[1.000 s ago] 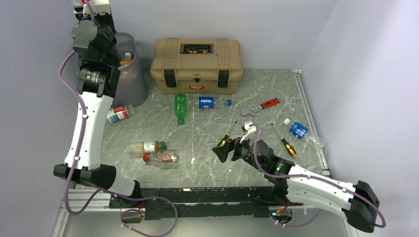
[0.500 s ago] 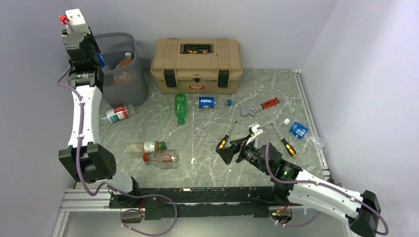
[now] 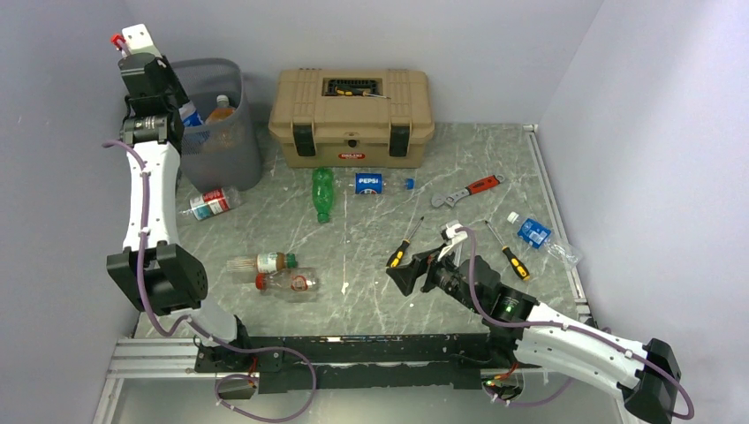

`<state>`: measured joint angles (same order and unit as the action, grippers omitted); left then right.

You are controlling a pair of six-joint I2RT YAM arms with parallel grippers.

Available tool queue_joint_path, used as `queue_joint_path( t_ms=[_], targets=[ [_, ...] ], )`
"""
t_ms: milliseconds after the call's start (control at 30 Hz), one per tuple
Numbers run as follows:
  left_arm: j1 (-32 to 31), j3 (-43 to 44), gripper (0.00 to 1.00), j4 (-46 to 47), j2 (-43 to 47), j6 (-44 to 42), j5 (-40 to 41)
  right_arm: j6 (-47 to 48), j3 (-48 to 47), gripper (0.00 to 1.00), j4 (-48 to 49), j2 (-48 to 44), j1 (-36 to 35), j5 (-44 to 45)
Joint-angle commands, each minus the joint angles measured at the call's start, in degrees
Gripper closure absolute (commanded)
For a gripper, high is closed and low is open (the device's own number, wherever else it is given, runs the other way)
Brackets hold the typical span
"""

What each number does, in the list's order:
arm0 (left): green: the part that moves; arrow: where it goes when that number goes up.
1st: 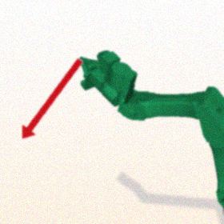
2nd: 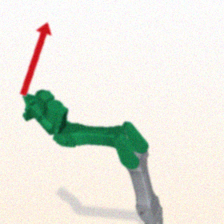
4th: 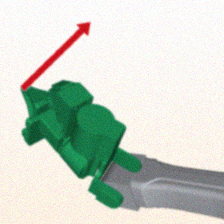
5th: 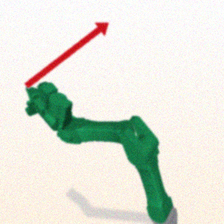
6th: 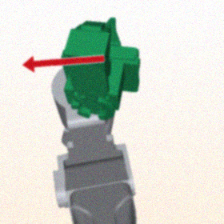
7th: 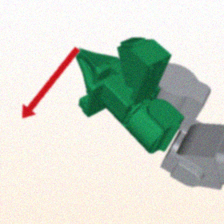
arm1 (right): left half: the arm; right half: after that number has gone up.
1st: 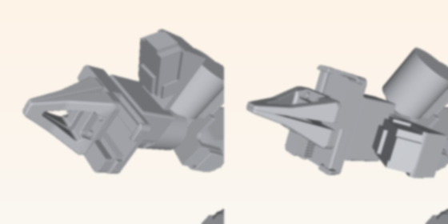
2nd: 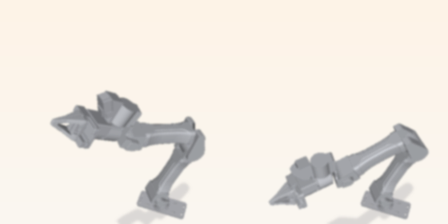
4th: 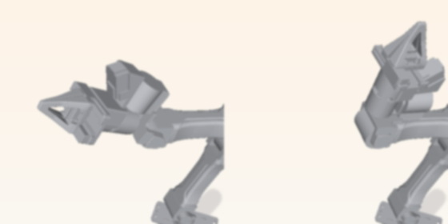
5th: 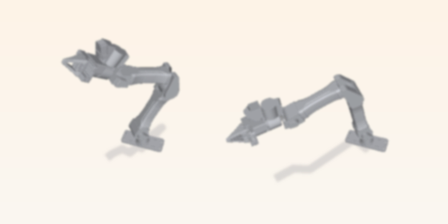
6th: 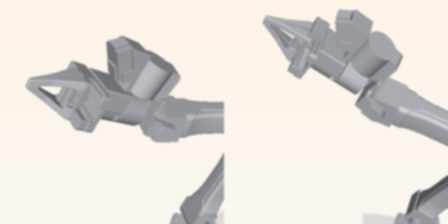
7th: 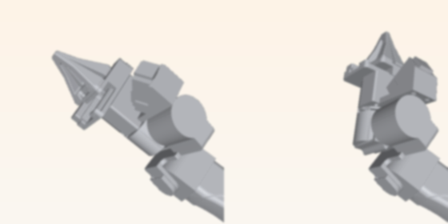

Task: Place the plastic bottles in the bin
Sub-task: Place the plastic bottle in the trash bin.

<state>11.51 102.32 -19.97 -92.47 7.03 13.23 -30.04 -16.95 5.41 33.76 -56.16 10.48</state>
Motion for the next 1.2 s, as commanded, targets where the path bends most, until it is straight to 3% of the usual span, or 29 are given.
queue_joint_path(
  t_ms=[0,367,500,800,867,1000,1167],
  targets=[
    [0.1,-0.9,1.0,-4.1,-2.5,3.3,-2.2,0.6,-0.6,0.01,-0.5,-0.4,0.2,1.7],
    [2.1,-5.6,1.0,1.0,1.1,2.3,14.0,1.0,-0.7,0.01,-0.3,0.4,0.2,2.4],
    [2.1,-3.3,1.0,0.3,0.5,-0.1,12.9,1.1,-0.9,0.01,0.7,1.7,0.2,2.2],
    [1.8,-3.6,1.0,-2.5,-4.4,4.5,2.5,1.3,-1.4,0.01,0.4,2.3,0.2,2.5],
    [1.5,-3.0,0.9,-3.2,-5.2,5.4,0.5,1.4,-1.5,0.0,0.1,2.1,0.2,3.0],
    [0.5,-0.6,0.56,-3.7,-5.5,5.6,-2.3,1.8,-2.3,0.0,-0.3,2.8,0.2,3.5],
    [-2.2,3.6,0.34,-4.3,-4.9,4.8,-2.9,2.2,-3.3,0.0,0.2,4.1,0.2,3.8]
  ],
)
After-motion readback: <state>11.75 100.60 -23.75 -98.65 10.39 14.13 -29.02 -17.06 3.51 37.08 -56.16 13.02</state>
